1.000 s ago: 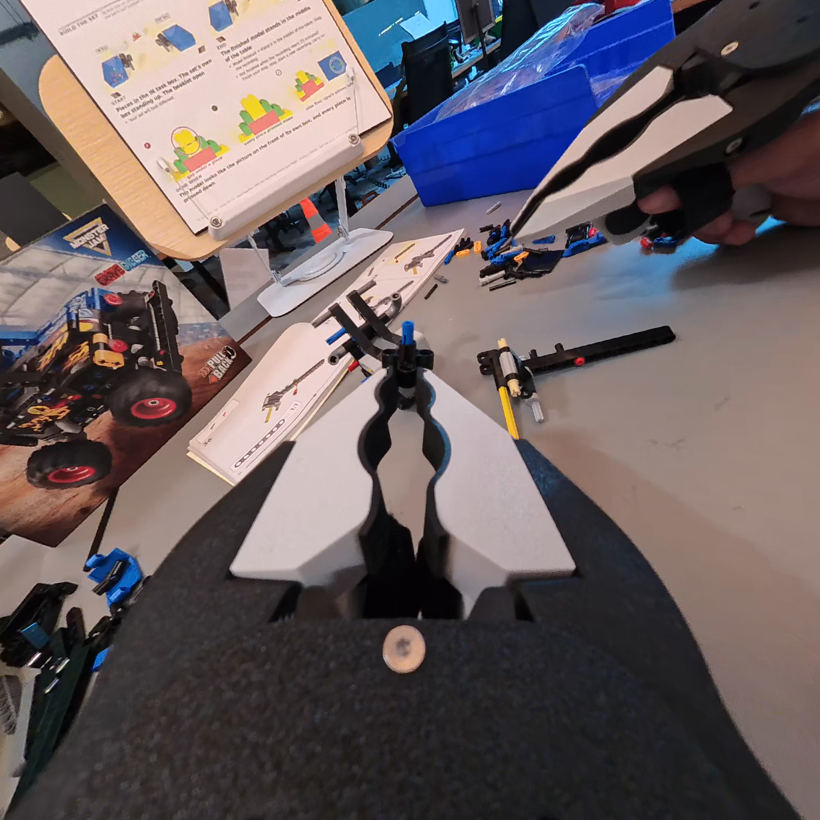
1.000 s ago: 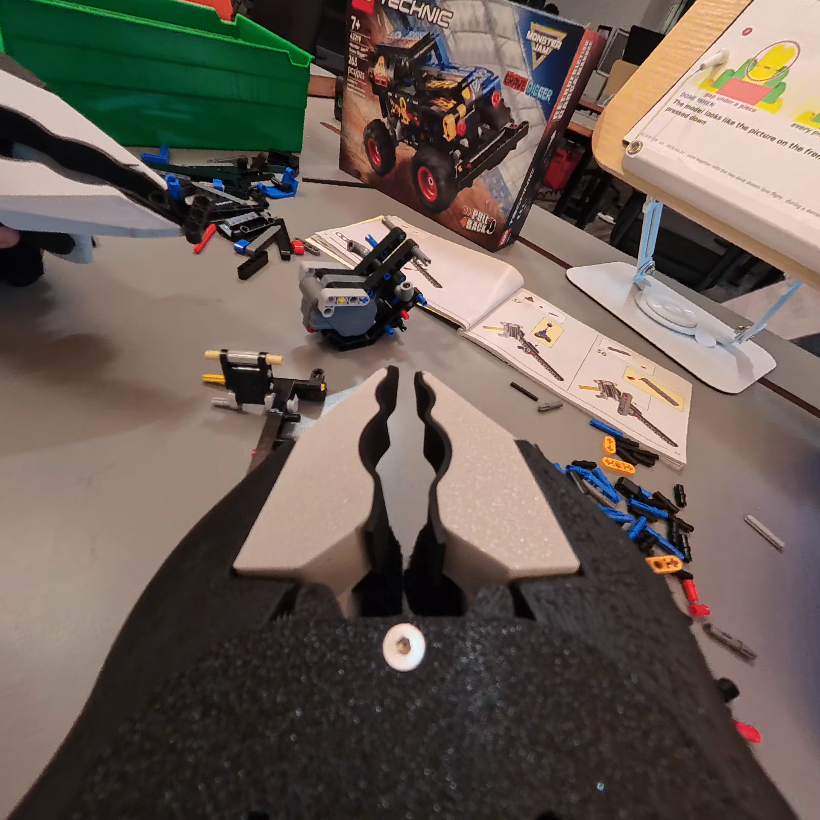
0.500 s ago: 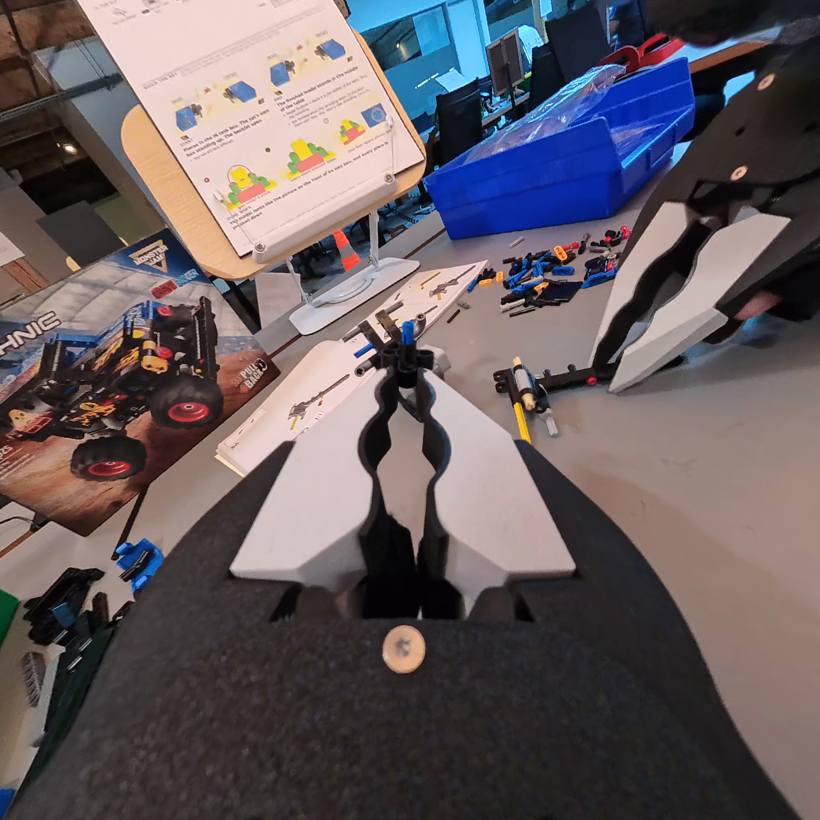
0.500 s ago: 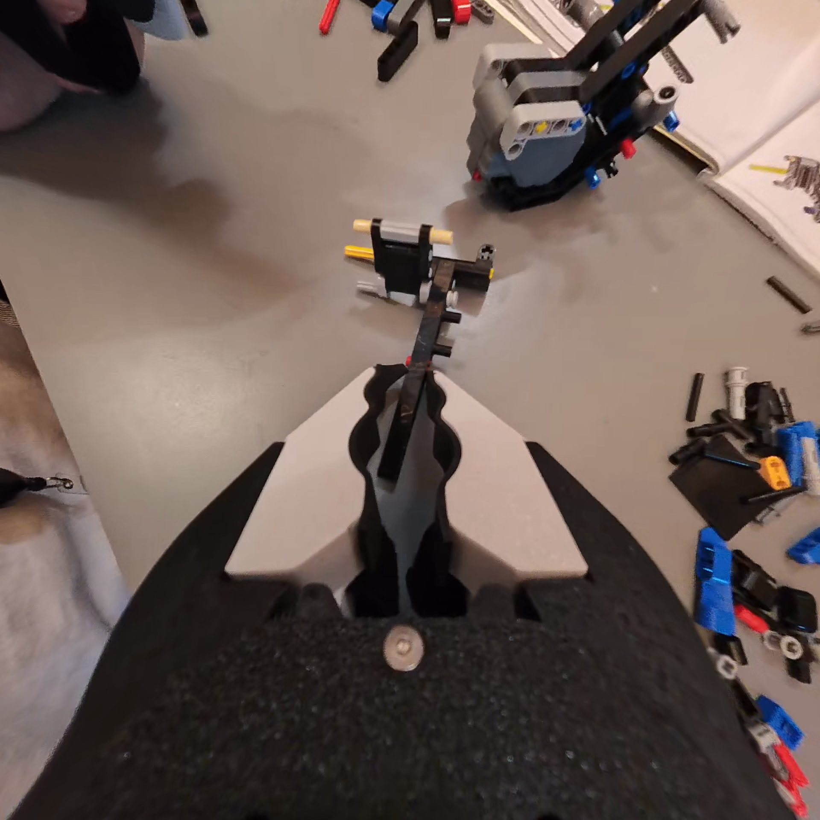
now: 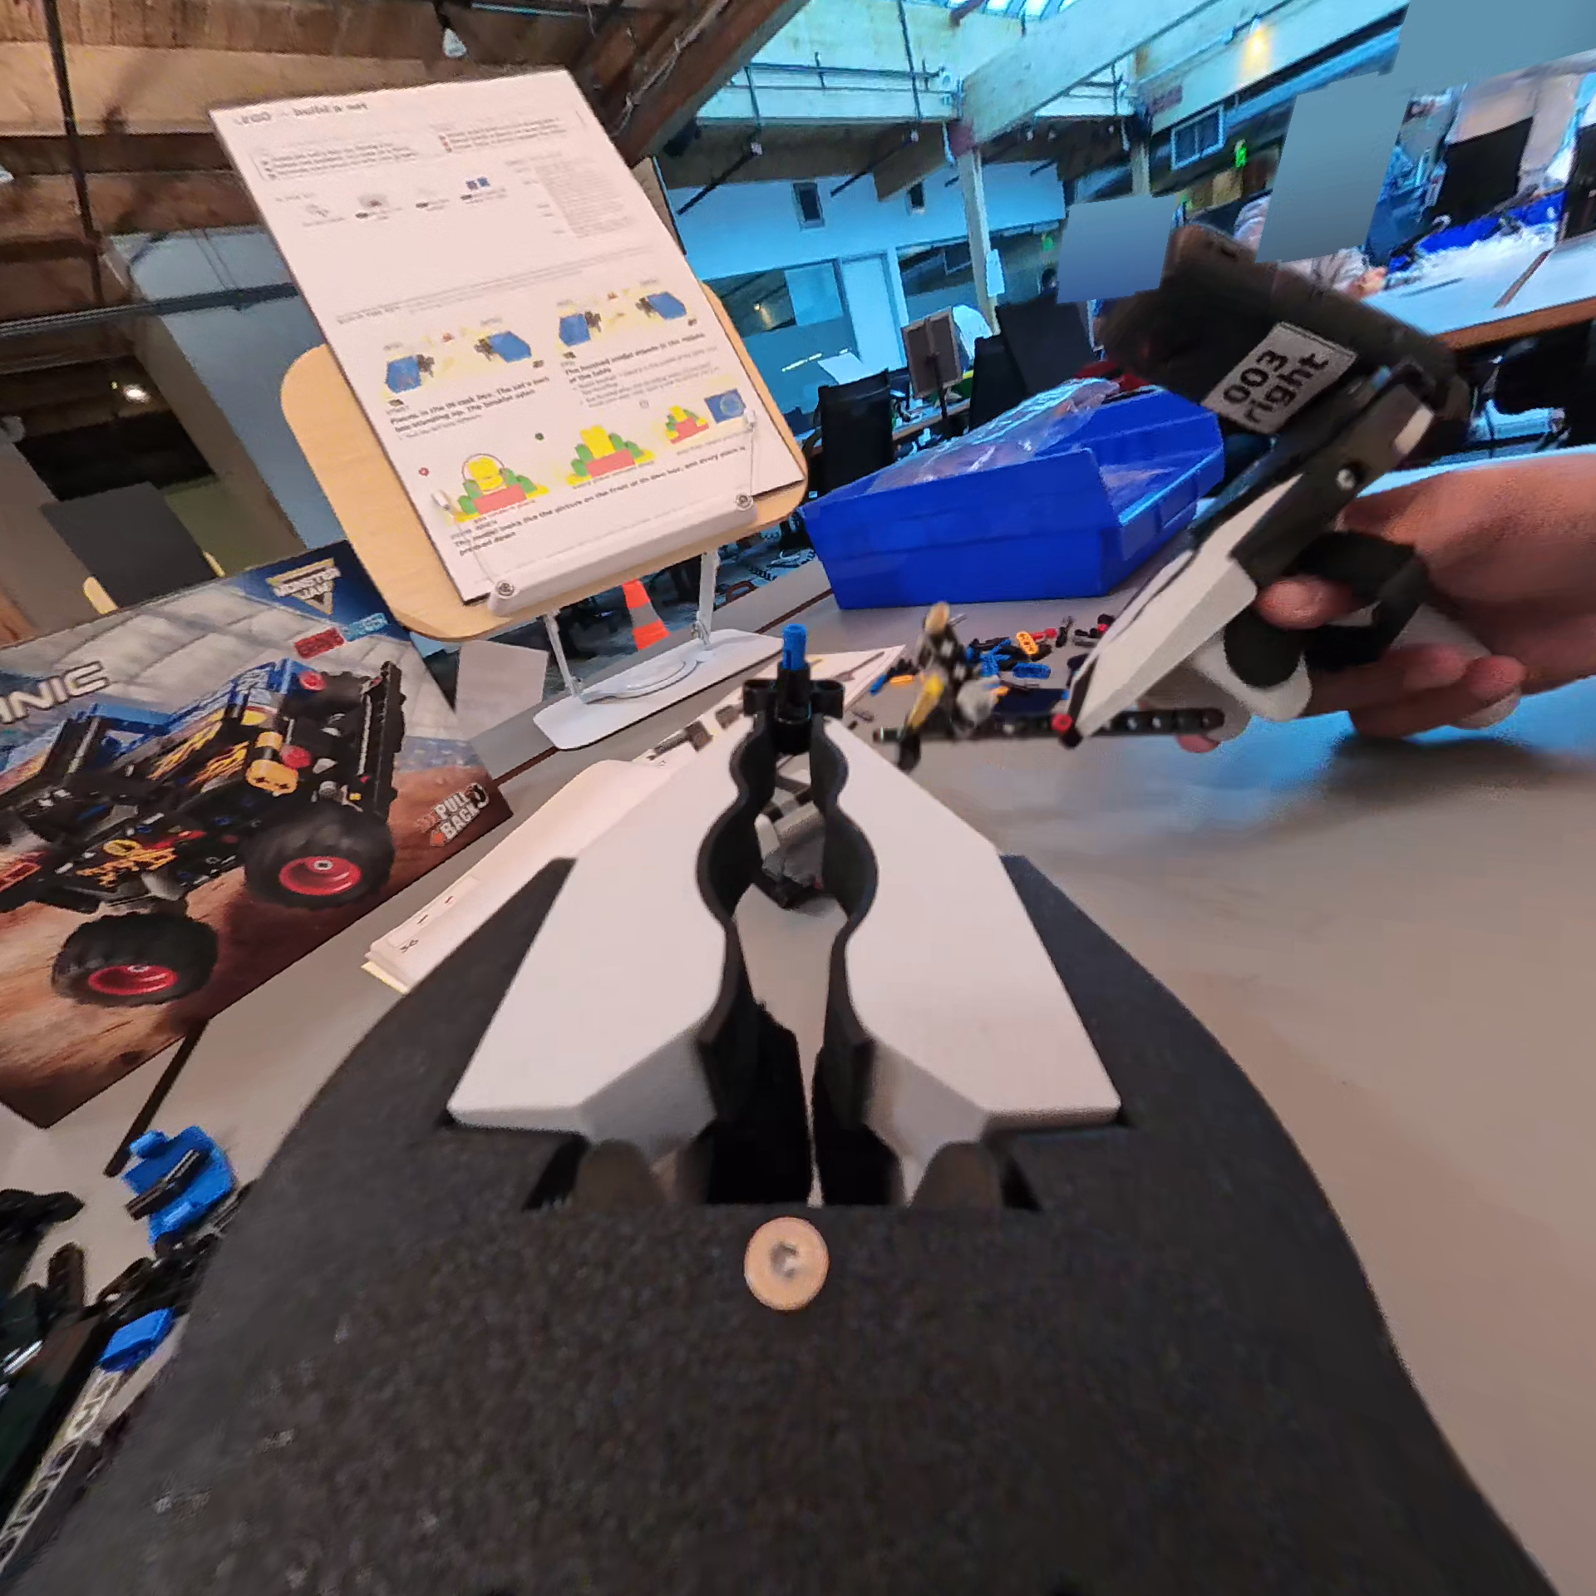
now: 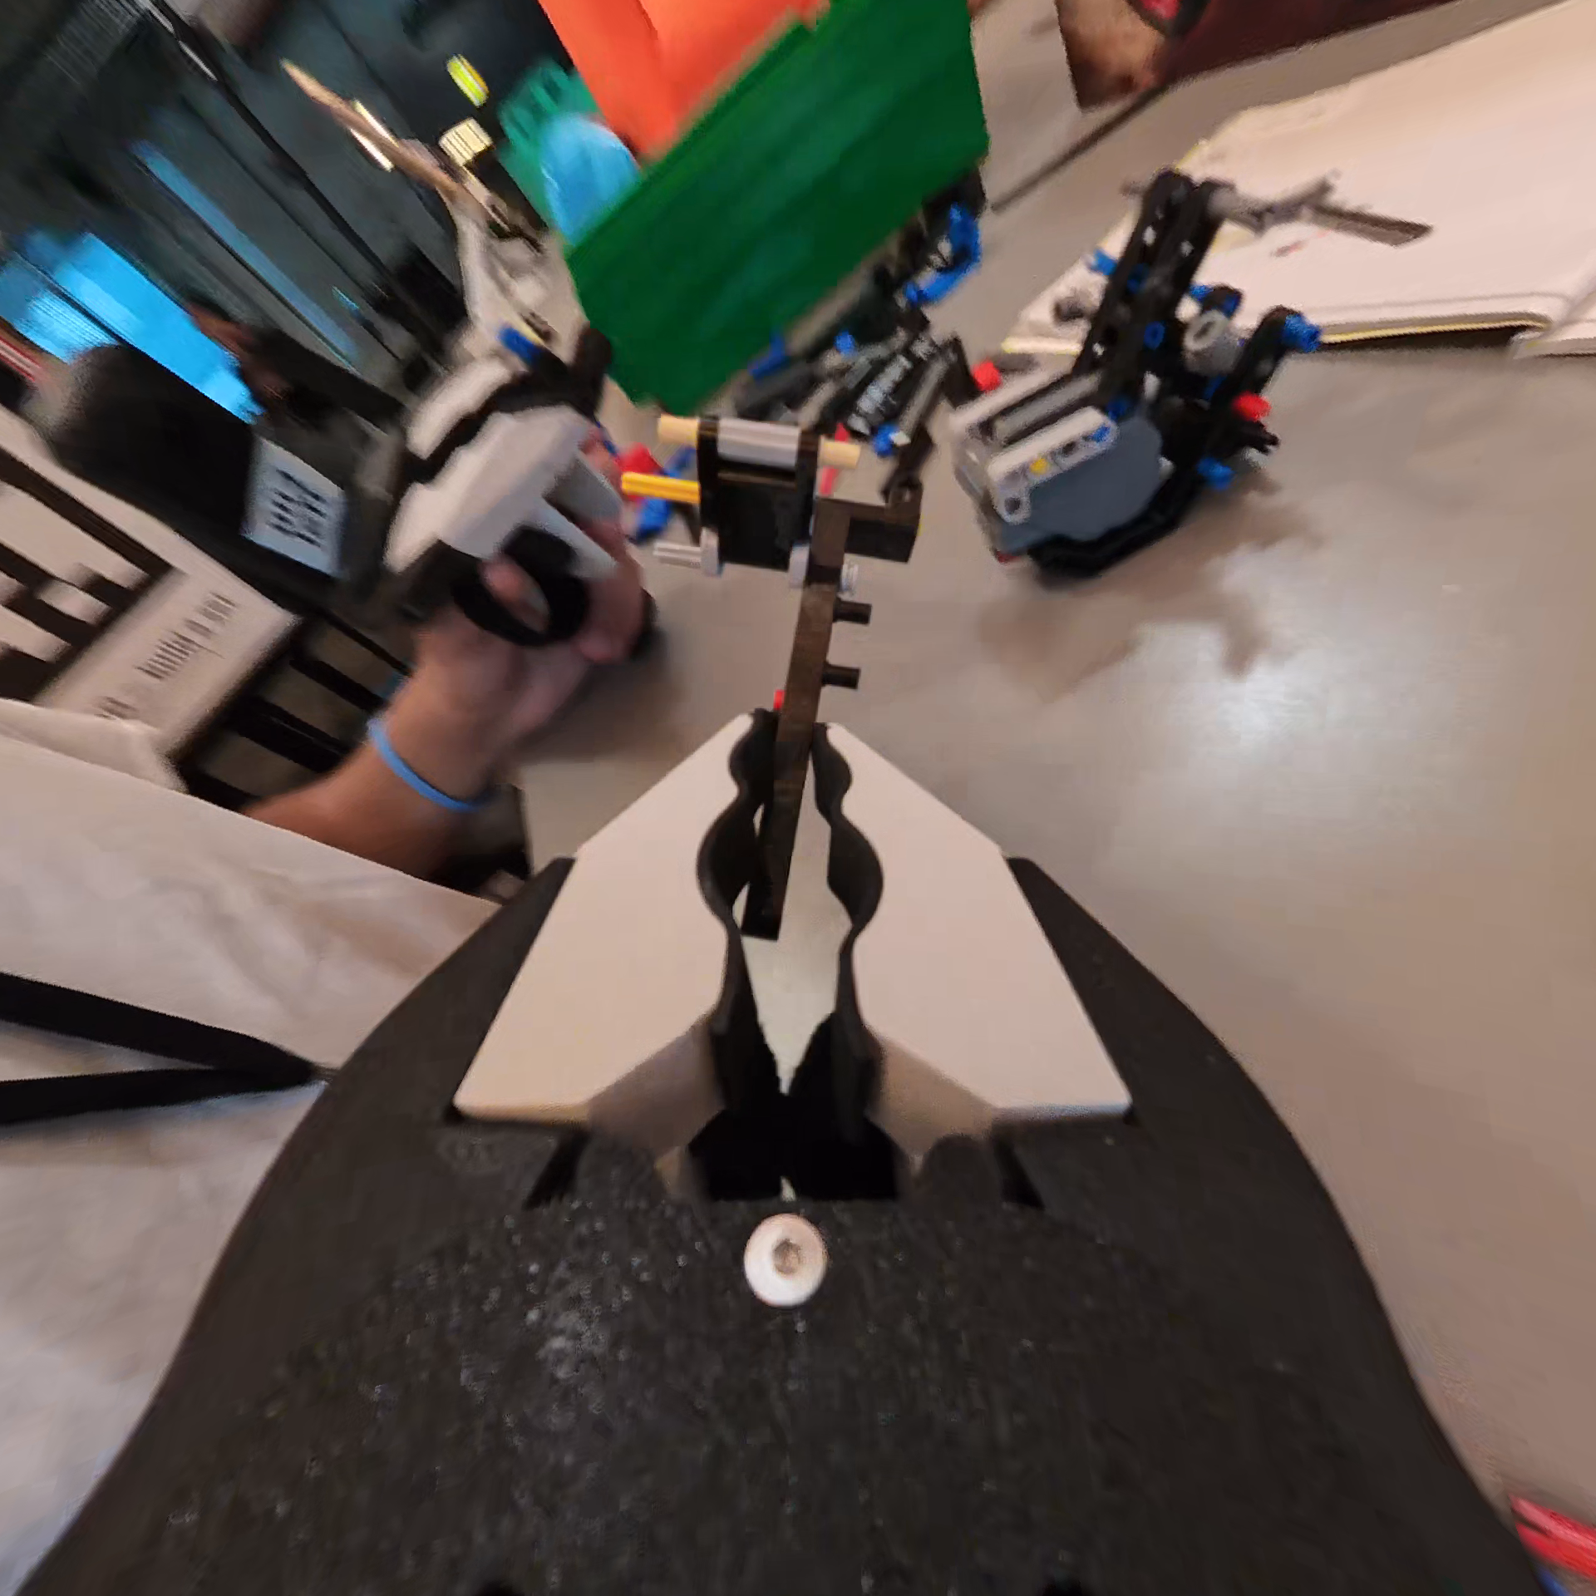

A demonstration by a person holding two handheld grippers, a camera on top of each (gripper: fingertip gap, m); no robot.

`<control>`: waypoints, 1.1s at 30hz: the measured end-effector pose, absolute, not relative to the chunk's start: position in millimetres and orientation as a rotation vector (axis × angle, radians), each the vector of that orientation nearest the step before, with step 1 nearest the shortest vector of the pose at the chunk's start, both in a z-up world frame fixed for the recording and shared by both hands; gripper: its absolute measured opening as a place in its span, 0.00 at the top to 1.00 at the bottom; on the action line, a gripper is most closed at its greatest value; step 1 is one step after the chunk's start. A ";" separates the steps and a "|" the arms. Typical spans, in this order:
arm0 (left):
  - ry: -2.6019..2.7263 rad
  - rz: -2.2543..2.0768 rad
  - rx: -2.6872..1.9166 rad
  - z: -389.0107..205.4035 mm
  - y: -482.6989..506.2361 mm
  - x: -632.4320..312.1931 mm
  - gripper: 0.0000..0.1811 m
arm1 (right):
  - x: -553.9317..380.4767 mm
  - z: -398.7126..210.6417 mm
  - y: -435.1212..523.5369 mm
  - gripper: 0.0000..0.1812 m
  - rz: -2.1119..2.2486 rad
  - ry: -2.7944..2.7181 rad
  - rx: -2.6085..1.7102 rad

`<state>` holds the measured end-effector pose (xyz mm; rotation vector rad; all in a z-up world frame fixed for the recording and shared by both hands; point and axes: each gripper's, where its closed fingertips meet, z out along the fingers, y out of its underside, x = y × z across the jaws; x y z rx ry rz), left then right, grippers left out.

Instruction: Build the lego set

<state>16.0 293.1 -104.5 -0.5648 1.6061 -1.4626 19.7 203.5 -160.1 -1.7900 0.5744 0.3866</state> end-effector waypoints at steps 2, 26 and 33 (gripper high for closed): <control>1.609 -1.471 -0.596 -105.0 295.4 16.0 0.97 | 10.7 -139.9 206.2 0.96 0.544 0.551 -1.657; 1.735 -1.535 -0.571 -112.7 243.0 7.2 0.97 | -9.7 -99.5 225.3 0.94 1.254 0.650 -1.083; 1.753 -1.481 -0.539 -116.5 240.0 5.9 0.97 | -9.0 -101.9 228.7 0.94 1.287 0.664 -1.050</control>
